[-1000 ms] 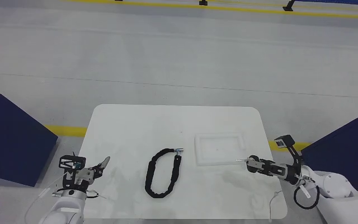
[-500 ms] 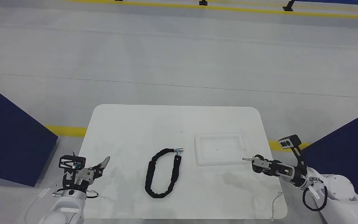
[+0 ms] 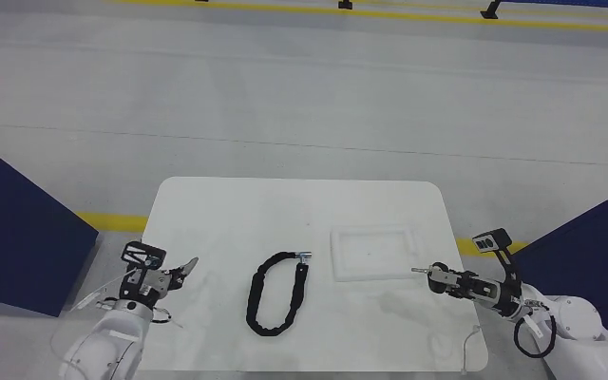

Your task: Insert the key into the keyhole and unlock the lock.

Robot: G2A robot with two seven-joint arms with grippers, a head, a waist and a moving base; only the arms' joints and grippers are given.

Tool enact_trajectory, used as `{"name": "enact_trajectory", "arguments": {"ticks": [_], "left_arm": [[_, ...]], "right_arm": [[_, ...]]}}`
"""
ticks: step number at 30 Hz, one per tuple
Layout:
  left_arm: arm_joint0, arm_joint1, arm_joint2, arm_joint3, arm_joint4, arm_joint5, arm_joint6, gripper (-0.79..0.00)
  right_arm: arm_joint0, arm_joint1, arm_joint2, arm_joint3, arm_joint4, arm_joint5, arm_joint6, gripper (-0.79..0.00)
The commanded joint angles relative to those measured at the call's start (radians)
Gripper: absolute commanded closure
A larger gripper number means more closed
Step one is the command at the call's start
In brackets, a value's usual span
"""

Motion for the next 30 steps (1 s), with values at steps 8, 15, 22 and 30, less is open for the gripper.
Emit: {"name": "enact_trajectory", "arguments": {"ticks": [8, 15, 22, 30], "left_arm": [[-0.333, -0.014, 0.231, 0.111, 0.063, -0.223, -0.370, -0.785], [-0.596, -0.065, 0.472, 0.353, 0.017, -0.291, -0.489, -0.785], [-0.761, -0.131, 0.673, 0.572, -0.005, -0.292, -0.480, -0.785], [-0.847, -0.191, 0.801, 0.757, -0.044, -0.318, -0.454, -0.785]], "right_arm": [[0.000, 0.000, 0.000, 0.000, 0.000, 0.000, 0.000, 0.000], [0.000, 0.000, 0.000, 0.000, 0.000, 0.000, 0.000, 0.000], [0.000, 0.000, 0.000, 0.000, 0.000, 0.000, 0.000, 0.000], [0.000, 0.000, 0.000, 0.000, 0.000, 0.000, 0.000, 0.000]]}}
